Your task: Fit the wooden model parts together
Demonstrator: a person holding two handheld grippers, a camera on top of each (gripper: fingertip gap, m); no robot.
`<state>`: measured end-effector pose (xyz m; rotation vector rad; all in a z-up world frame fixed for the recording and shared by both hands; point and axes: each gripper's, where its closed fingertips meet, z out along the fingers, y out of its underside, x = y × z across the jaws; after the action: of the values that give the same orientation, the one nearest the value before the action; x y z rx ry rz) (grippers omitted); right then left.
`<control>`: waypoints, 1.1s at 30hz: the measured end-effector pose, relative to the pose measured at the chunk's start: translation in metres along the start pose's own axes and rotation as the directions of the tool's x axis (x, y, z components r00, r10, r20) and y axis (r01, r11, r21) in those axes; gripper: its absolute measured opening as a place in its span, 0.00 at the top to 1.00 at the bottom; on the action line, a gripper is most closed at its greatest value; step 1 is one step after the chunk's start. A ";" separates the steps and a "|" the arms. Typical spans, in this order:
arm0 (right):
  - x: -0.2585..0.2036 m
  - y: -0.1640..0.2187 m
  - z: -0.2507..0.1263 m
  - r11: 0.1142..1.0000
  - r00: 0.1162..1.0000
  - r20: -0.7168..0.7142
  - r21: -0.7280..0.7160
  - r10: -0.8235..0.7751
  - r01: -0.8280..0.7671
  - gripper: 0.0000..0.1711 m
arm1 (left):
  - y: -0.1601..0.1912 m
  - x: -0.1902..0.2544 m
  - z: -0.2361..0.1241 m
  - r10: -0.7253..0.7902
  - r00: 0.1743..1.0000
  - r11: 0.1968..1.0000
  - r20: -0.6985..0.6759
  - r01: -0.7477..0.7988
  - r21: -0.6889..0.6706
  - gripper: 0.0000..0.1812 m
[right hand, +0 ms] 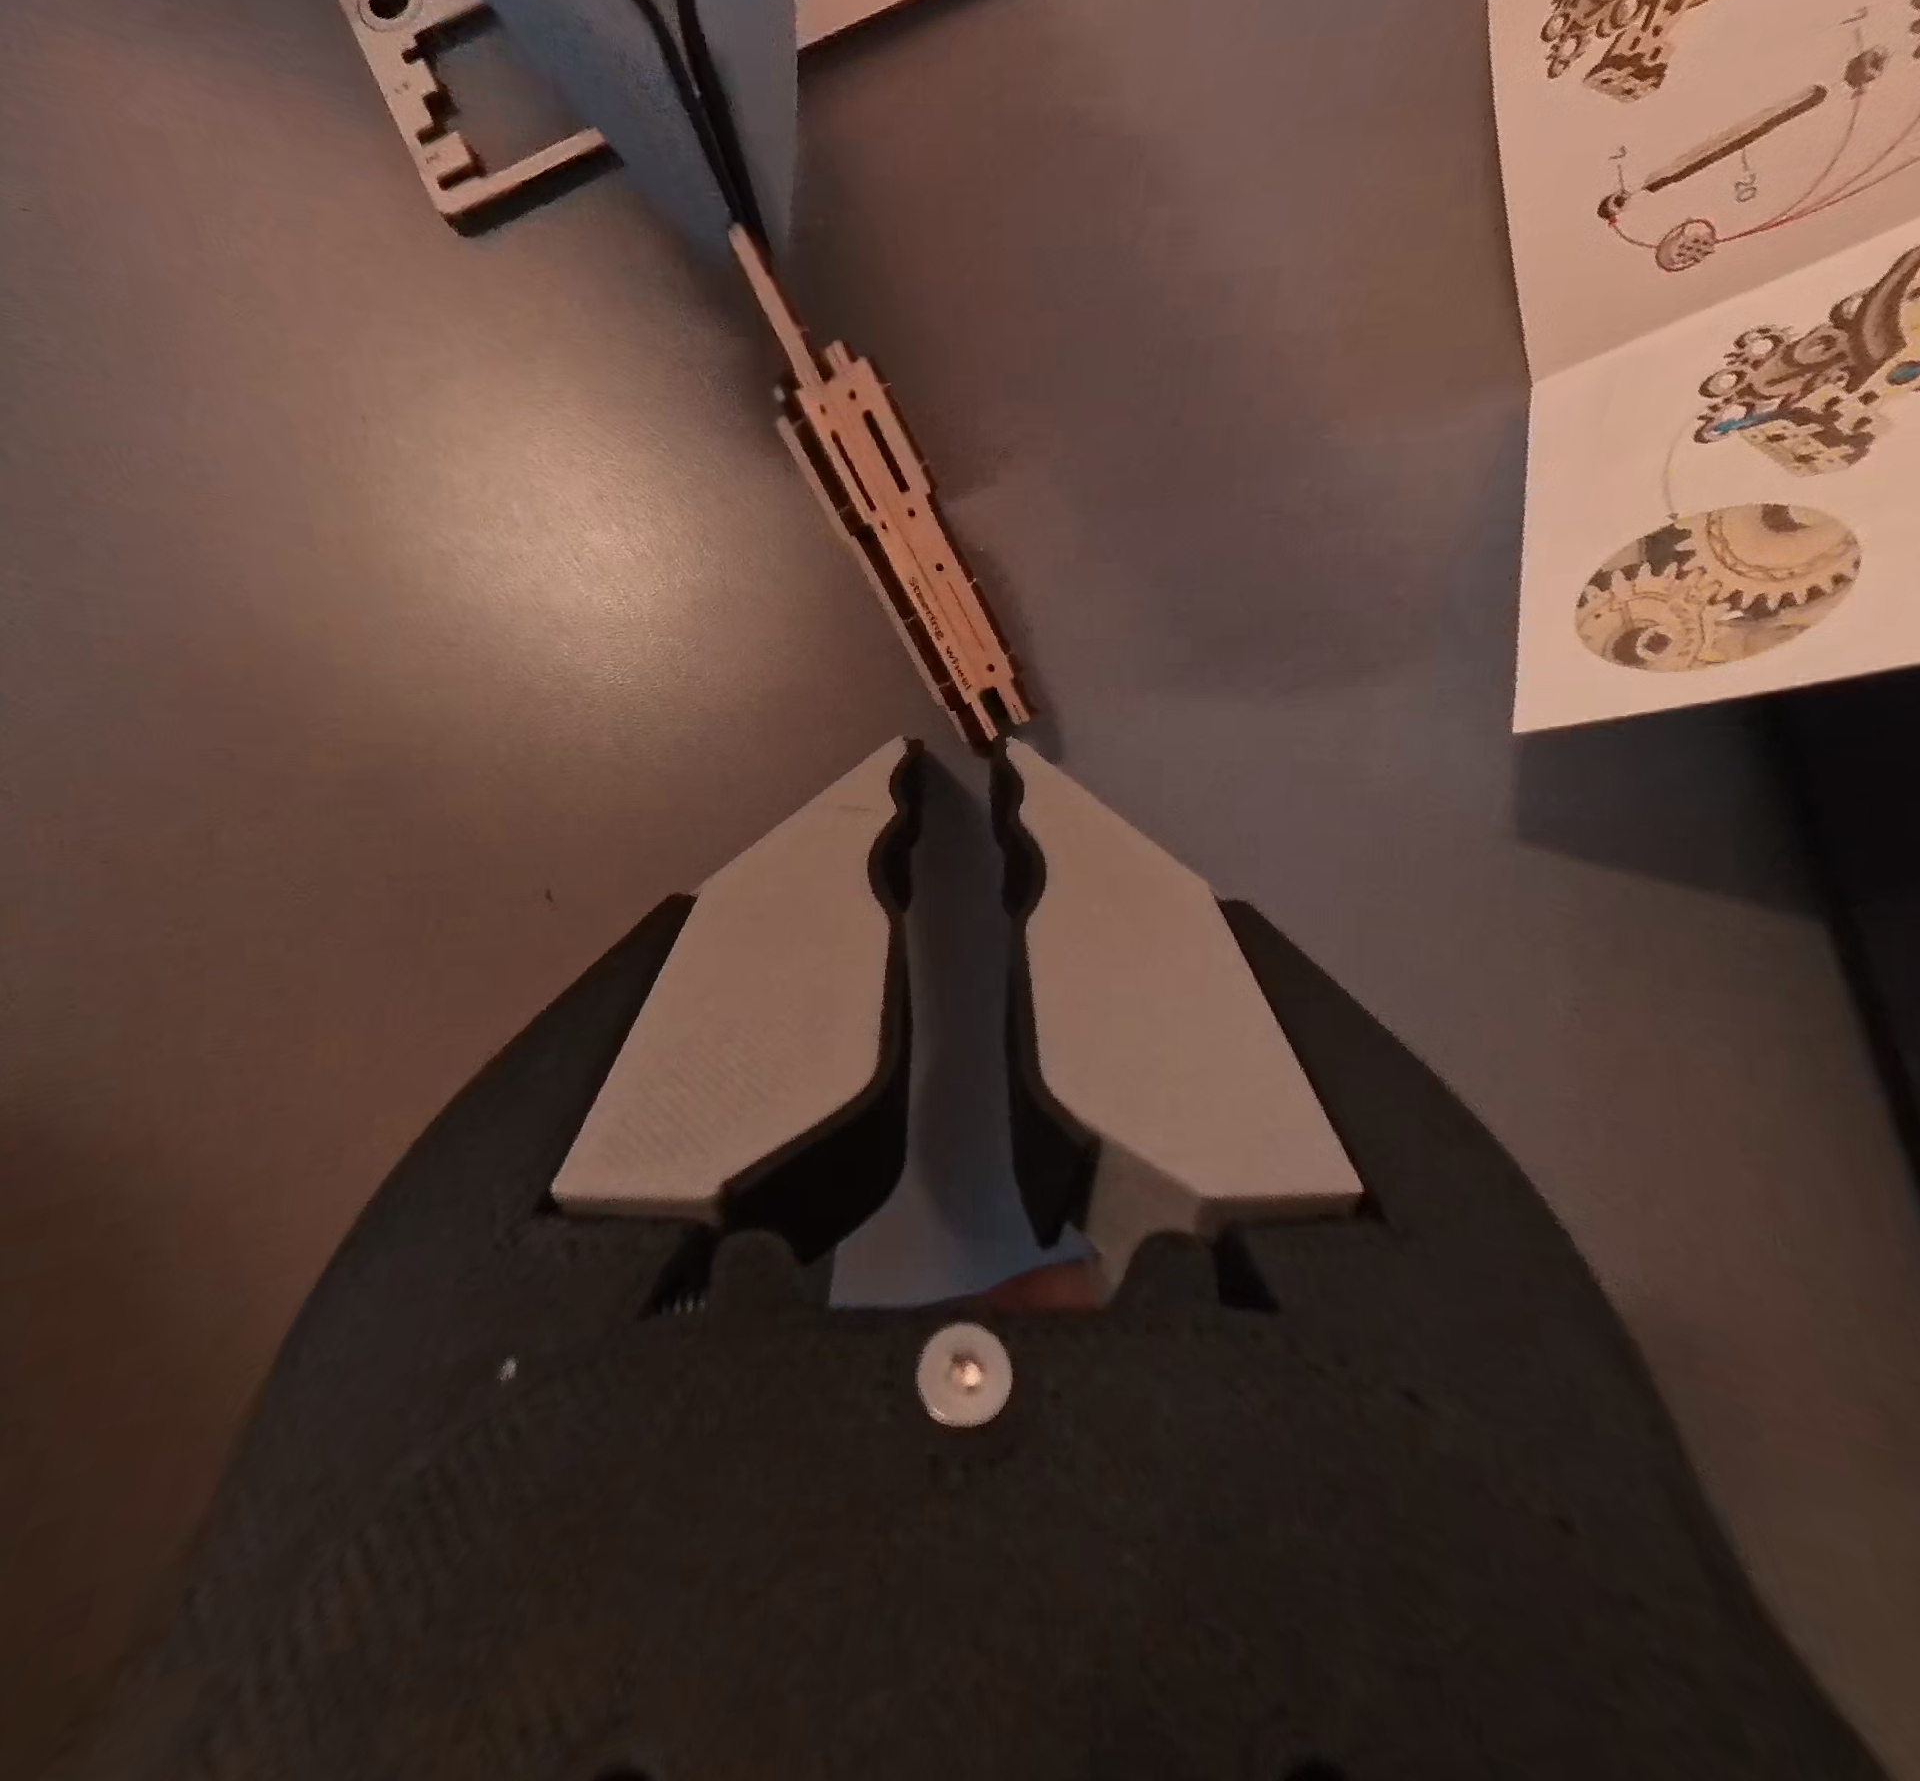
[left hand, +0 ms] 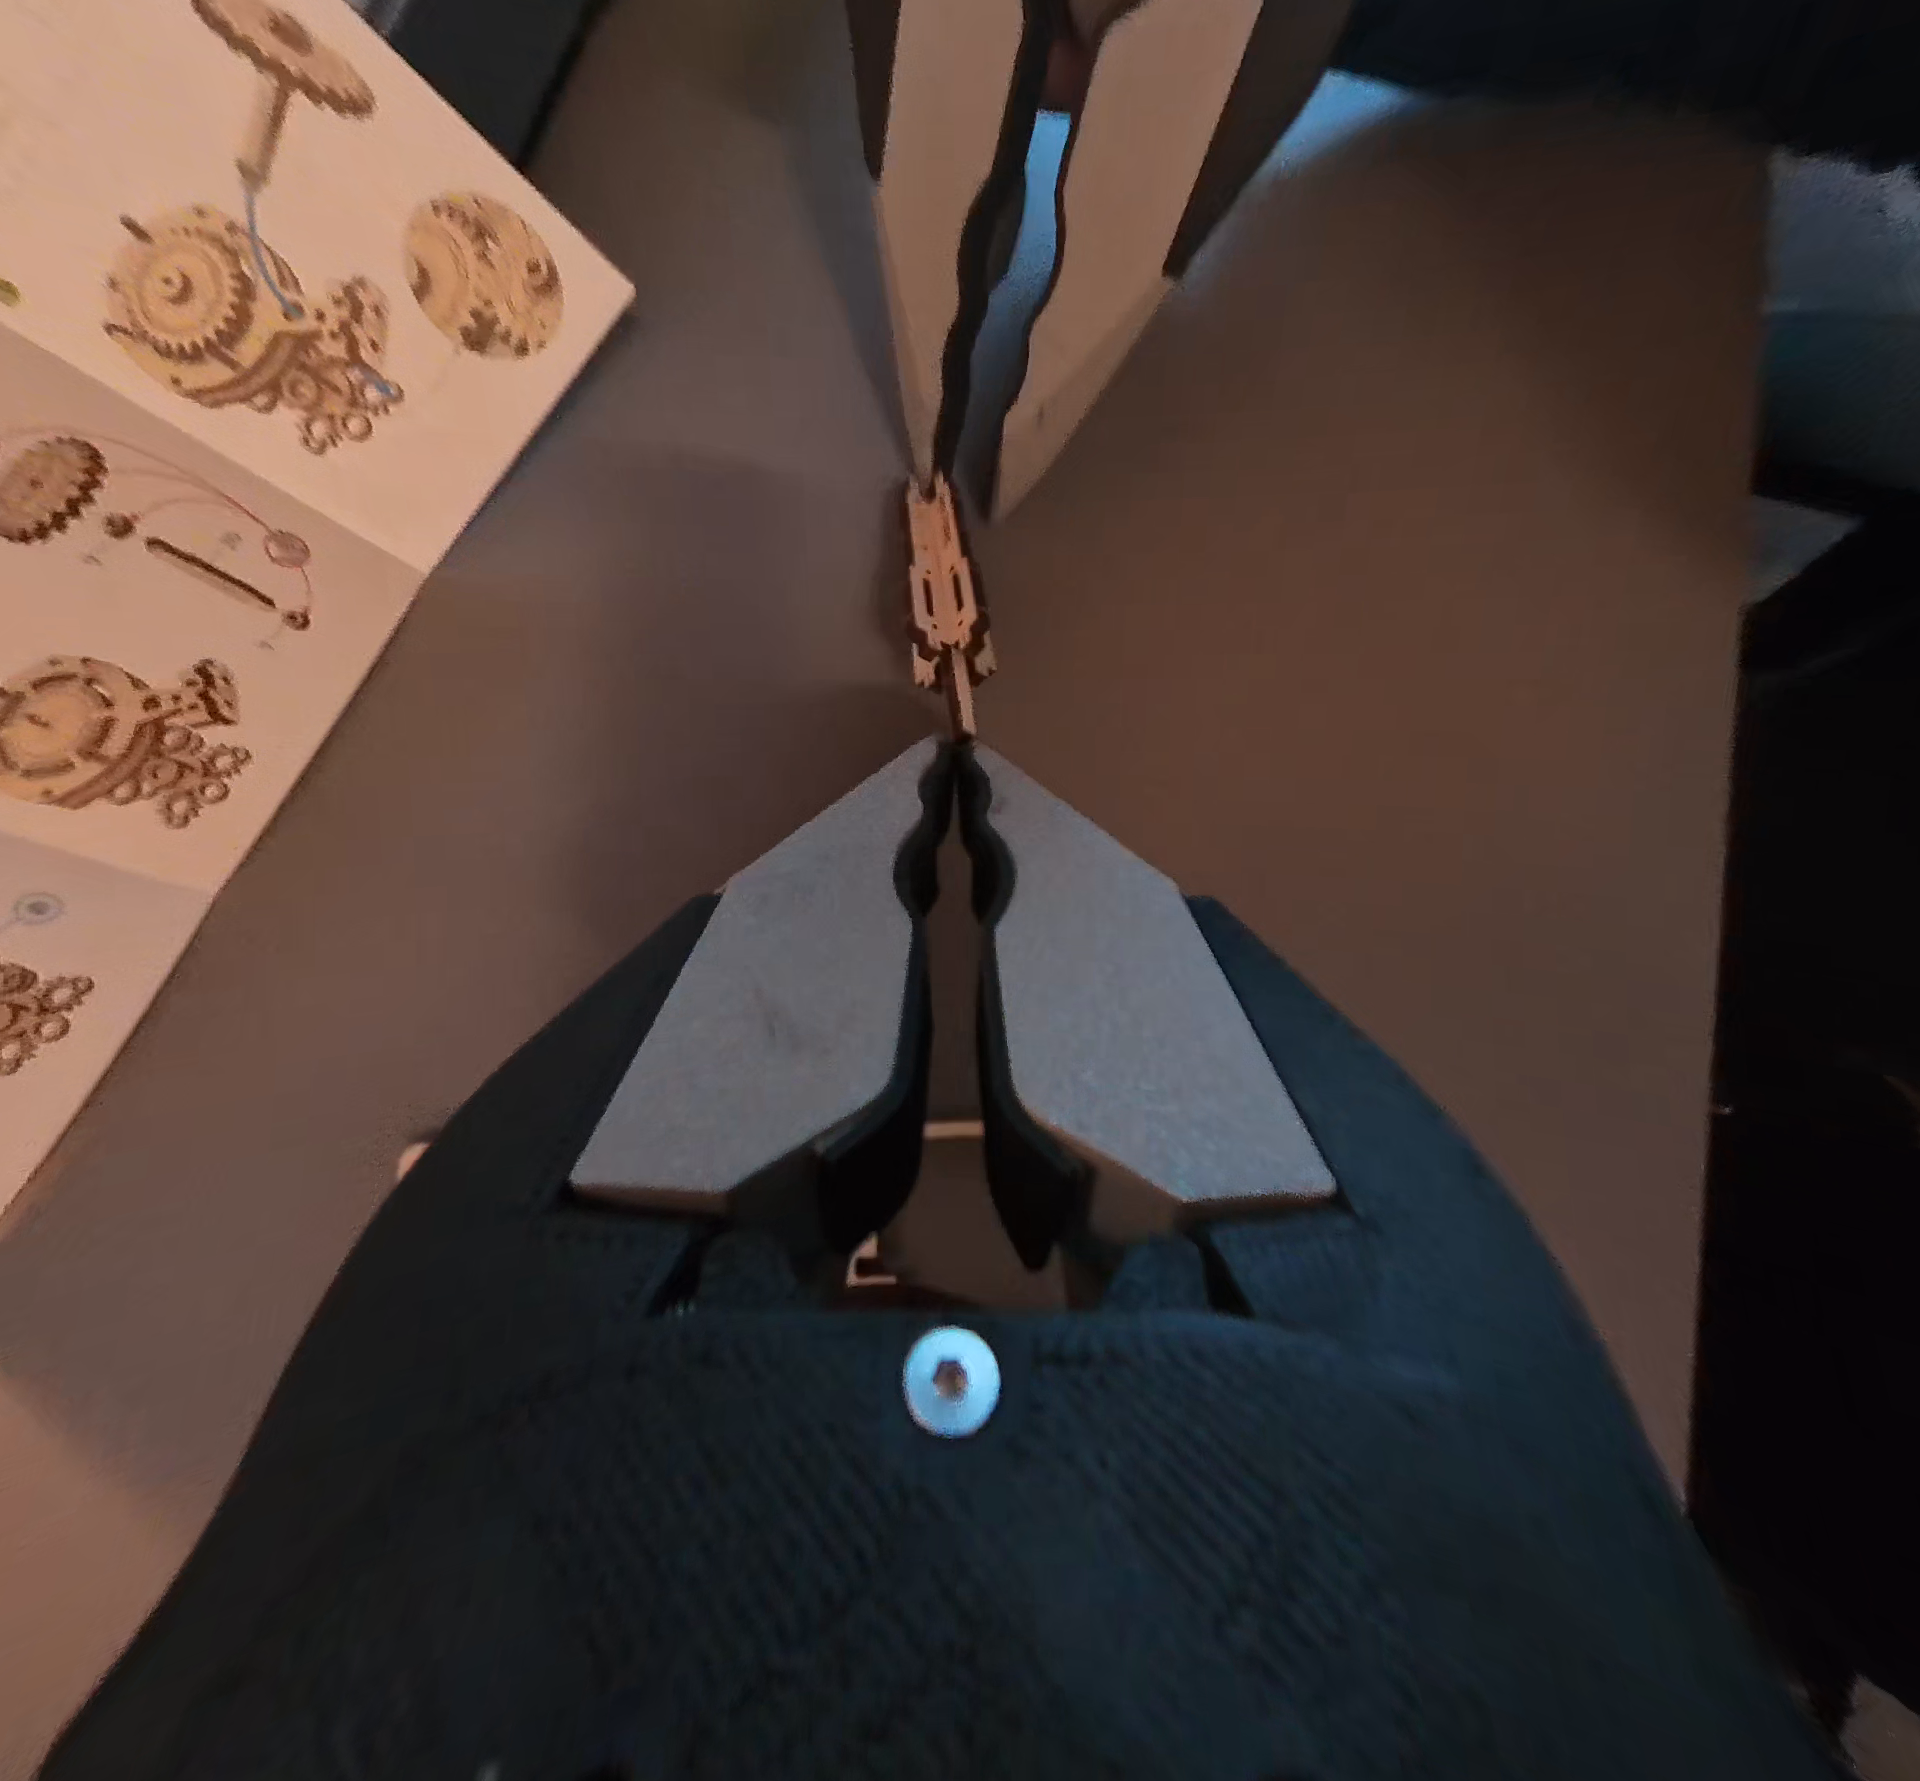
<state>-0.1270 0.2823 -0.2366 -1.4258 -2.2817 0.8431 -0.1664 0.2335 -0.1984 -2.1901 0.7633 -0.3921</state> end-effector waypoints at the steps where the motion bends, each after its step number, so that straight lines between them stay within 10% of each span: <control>1: 0.000 0.000 -0.001 1.000 1.000 0.003 0.006 0.004 -0.004 0.94 | -0.005 -0.001 -0.001 -0.005 1.000 1.000 -0.004 0.005 0.007 1.00; 33: -0.001 0.002 -0.023 0.989 0.994 0.063 0.109 0.091 -0.098 0.86 | -0.073 0.007 0.041 0.045 0.998 0.999 -0.054 -0.046 -0.025 1.00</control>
<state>-0.1119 0.2894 -0.2199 -1.4873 -2.1852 1.0367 -0.1120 0.2907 -0.1701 -2.1896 0.8504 -0.4216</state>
